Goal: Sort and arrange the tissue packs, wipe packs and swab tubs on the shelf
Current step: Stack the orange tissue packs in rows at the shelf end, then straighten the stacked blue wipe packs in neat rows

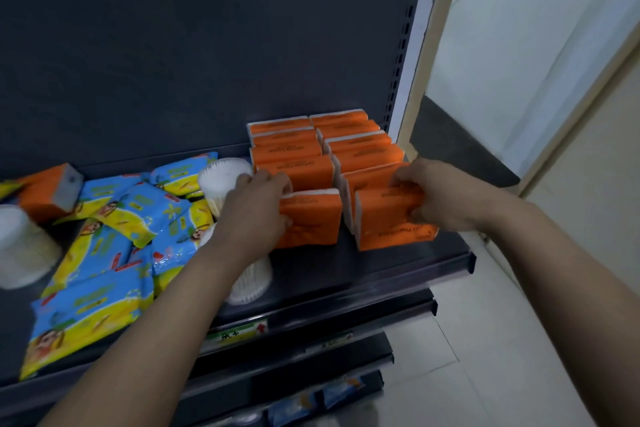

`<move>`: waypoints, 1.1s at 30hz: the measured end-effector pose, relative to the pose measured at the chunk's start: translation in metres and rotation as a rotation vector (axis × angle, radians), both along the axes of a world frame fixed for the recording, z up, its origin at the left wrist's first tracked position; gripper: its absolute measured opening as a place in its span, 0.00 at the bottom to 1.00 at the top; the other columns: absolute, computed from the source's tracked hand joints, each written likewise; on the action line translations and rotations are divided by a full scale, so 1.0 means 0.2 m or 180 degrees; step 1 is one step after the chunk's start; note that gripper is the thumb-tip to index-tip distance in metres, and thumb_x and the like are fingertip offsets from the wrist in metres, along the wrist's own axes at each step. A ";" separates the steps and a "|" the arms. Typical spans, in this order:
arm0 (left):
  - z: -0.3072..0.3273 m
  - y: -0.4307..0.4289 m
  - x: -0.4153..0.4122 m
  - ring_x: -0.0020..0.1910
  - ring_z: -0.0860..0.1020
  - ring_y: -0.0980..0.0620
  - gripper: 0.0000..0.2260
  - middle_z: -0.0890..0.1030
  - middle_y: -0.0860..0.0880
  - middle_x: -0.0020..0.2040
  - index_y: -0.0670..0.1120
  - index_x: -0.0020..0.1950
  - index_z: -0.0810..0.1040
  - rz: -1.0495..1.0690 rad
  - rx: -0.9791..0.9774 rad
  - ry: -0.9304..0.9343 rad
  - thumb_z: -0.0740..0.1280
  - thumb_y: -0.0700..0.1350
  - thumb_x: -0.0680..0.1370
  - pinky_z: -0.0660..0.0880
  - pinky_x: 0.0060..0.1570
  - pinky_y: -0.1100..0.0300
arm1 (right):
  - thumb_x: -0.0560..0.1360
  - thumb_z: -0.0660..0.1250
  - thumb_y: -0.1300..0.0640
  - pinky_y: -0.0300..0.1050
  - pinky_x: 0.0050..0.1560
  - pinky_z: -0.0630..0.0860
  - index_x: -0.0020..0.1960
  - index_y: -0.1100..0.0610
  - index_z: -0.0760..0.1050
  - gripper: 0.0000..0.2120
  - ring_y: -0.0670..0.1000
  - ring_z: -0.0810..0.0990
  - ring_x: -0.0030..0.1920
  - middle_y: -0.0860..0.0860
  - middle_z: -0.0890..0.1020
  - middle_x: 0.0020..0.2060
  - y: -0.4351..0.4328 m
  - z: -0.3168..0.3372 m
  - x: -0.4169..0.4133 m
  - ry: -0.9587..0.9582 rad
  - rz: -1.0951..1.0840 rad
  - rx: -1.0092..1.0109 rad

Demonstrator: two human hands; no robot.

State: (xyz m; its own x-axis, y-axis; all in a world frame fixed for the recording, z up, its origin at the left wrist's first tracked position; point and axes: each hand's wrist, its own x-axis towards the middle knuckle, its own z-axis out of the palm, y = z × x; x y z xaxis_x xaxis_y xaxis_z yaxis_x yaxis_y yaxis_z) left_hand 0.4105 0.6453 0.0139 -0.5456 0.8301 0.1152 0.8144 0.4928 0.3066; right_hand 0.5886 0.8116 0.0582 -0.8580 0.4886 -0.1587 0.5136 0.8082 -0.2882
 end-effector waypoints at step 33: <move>-0.03 -0.08 0.07 0.57 0.74 0.43 0.19 0.75 0.43 0.56 0.43 0.60 0.75 0.0552 0.1051 0.0222 0.72 0.39 0.70 0.70 0.58 0.54 | 0.72 0.68 0.51 0.51 0.65 0.62 0.68 0.49 0.63 0.27 0.54 0.65 0.65 0.50 0.70 0.64 -0.02 -0.03 -0.20 -0.0027 0.0922 0.0885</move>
